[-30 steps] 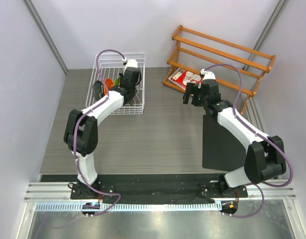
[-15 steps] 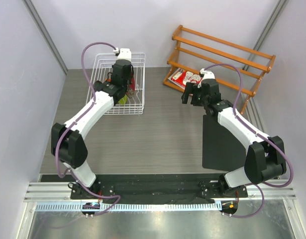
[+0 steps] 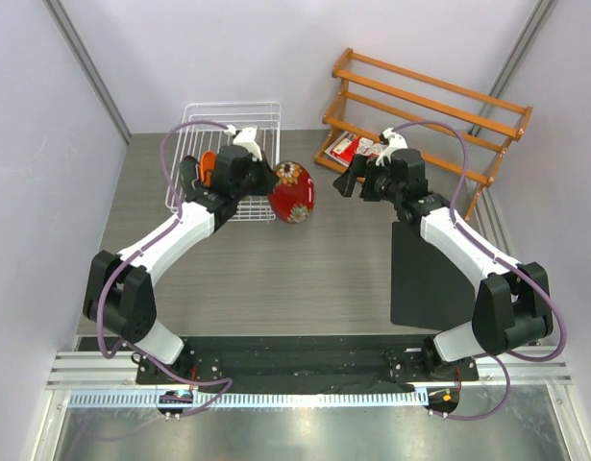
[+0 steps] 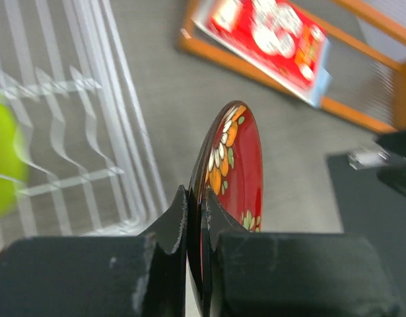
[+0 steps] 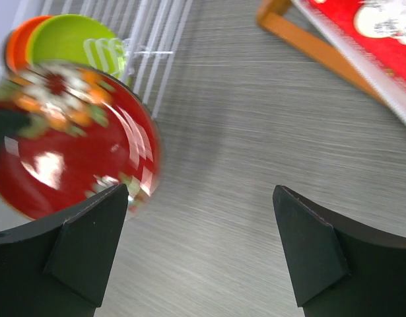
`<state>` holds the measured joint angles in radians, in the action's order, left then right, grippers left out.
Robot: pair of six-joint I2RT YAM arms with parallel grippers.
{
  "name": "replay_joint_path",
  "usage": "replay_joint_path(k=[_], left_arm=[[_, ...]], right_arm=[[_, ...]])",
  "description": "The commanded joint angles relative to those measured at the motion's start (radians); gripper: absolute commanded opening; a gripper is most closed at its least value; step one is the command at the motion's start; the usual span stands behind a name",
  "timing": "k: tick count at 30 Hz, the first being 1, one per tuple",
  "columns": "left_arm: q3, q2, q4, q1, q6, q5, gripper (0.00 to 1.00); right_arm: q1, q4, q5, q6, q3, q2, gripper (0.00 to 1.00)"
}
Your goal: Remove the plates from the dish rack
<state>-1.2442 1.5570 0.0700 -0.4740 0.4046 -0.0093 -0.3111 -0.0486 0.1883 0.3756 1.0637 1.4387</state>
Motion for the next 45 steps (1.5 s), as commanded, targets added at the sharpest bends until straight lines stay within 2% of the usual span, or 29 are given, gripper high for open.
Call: replay_joint_path(k=[1,8,15,18,22,23,31,32,34,35,37,38,39,42,43,44,45], left_arm=[[0.072,-0.032,-0.309,-0.005,0.213,0.244,0.00],[0.146,-0.002,-0.511,-0.005,0.322,0.318,0.00],[0.175,0.037,-0.611,-0.005,0.385,0.358,0.00],[0.192,0.043,-0.633,-0.005,0.395,0.351,0.00],[0.210,0.054,-0.650,-0.005,0.401,0.338,0.00],[0.215,0.055,-0.651,-0.005,0.401,0.338,0.00],[0.236,0.109,-0.760,-0.005,0.462,0.362,0.00],[0.235,0.118,-0.763,-0.005,0.473,0.370,0.00],[0.233,0.123,-0.763,-0.005,0.474,0.370,0.00],[0.235,0.124,-0.763,-0.005,0.474,0.367,0.00],[0.236,0.124,-0.762,-0.005,0.470,0.365,0.00],[0.238,0.121,-0.756,-0.005,0.459,0.367,0.00],[0.238,0.121,-0.751,-0.005,0.455,0.368,0.00],[0.229,0.127,-0.719,-0.005,0.441,0.364,0.00],[0.226,0.126,-0.708,-0.005,0.435,0.364,0.05],[0.226,0.127,-0.696,-0.005,0.431,0.362,0.37],[0.226,0.129,-0.685,-0.005,0.419,0.358,0.52]], right_arm=[[0.018,0.150,0.161,0.094,-0.040,-0.003,0.98],[0.041,0.204,0.223,0.155,-0.097,0.025,0.97],[0.075,0.337,0.339,0.229,-0.156,0.051,0.93],[0.084,0.383,0.378,0.246,-0.174,0.057,0.83],[0.098,0.441,0.430,0.285,-0.202,0.063,0.53],[0.099,0.453,0.436,0.293,-0.209,0.063,0.49],[0.139,0.708,0.602,0.462,-0.284,0.137,0.51],[0.142,0.737,0.605,0.480,-0.294,0.144,0.46],[0.145,0.747,0.603,0.483,-0.298,0.144,0.44],[0.147,0.742,0.603,0.479,-0.300,0.140,0.30],[0.153,0.737,0.602,0.477,-0.304,0.135,0.16],[0.158,0.731,0.605,0.473,-0.304,0.131,0.05],[0.161,0.722,0.600,0.465,-0.306,0.123,0.01],[0.179,0.693,0.567,0.457,-0.317,0.100,0.01],[0.184,0.681,0.550,0.454,-0.321,0.091,0.01],[0.190,0.661,0.525,0.450,-0.333,0.078,0.01],[0.207,0.646,0.513,0.444,-0.338,0.053,0.01]])
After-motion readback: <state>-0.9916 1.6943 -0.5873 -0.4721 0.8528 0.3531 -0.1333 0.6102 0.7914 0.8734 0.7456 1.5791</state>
